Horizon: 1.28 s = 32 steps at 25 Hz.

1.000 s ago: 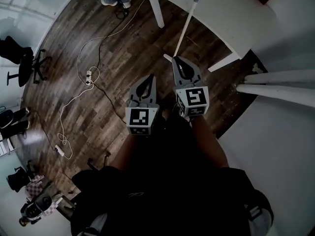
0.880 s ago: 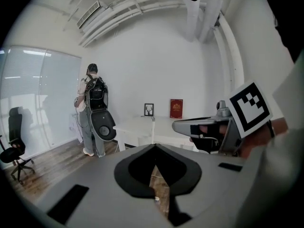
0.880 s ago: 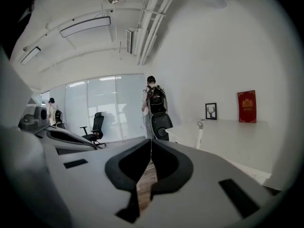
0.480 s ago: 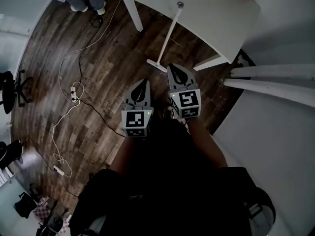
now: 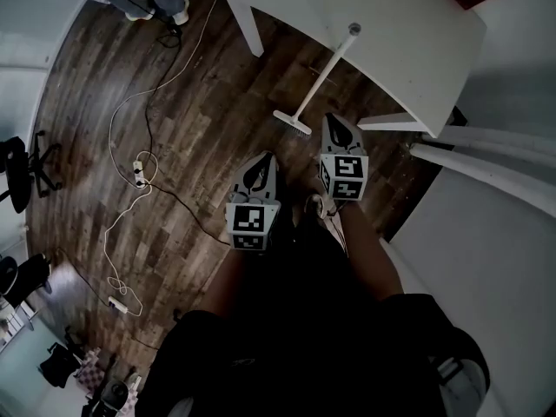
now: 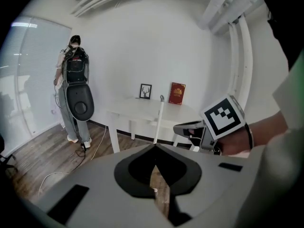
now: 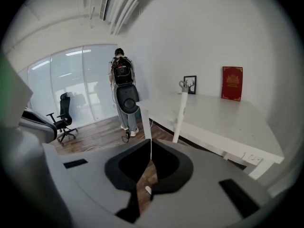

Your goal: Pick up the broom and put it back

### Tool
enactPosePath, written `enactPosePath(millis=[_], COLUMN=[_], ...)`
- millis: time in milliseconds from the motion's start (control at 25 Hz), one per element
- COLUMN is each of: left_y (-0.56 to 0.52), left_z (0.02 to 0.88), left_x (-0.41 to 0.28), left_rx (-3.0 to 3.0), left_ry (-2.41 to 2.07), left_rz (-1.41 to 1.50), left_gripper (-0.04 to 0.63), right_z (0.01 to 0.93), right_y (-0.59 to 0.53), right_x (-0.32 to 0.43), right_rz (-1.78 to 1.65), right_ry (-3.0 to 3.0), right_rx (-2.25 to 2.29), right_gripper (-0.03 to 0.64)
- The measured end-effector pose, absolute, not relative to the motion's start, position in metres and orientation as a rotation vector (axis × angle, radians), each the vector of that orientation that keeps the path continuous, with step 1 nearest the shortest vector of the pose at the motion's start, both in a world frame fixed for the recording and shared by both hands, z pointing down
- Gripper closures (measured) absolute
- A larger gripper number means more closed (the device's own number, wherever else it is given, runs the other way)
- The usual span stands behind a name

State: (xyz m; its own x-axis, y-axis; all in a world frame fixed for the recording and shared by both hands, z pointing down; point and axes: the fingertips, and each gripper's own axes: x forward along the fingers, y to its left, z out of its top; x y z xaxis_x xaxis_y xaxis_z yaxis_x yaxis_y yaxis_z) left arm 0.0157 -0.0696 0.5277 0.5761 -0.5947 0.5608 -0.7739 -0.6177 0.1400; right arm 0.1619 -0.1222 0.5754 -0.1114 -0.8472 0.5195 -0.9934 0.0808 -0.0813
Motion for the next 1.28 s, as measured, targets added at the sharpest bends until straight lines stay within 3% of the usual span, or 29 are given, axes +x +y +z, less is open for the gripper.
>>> enactPosePath(millis=[360, 480, 720, 760, 800, 880, 1280], left_y=[-0.129, -0.157, -0.21, -0.215, -0.217, -0.22, -0.244], left_z=[0.576, 0.595, 0.662, 0.672, 0.682, 0.702, 0.767], left_x=[0.03, 0.055, 0.115, 0.126, 0.137, 0.158, 0.207], left_rx=[2.49, 2.53, 2.585, 2.58, 2.575, 2.567, 2.621], left_ry=[-0.93, -0.887, -0.783, -0.742, -0.691, -0.595, -0.597], left_rz=[0.7, 0.61, 0.802, 0.824, 0.845, 0.883, 1.044], left_gripper=[0.594, 0.594, 0.592, 0.579, 0.504, 0.466, 0.449], right_z=[0.619, 0.628, 0.623, 0.62, 0.618, 0.614, 0.609], right_y=[-0.169, -0.163, -0.131, -0.125, -0.118, -0.105, -0.058], right_x=[0.167, 0.18, 0.206, 0.208, 0.209, 0.212, 0.226], right_rz=[0.722, 0.771, 0.813, 0.82, 0.831, 0.851, 0.869], right_ry=[-1.893, -1.829, -1.713, -1.7, -1.683, -1.64, -1.502], right_rx=[1.925, 1.966, 2.044, 2.058, 2.078, 2.125, 2.17], right_gripper=[0.594, 0.594, 0.594, 0.594, 0.594, 0.594, 0.594])
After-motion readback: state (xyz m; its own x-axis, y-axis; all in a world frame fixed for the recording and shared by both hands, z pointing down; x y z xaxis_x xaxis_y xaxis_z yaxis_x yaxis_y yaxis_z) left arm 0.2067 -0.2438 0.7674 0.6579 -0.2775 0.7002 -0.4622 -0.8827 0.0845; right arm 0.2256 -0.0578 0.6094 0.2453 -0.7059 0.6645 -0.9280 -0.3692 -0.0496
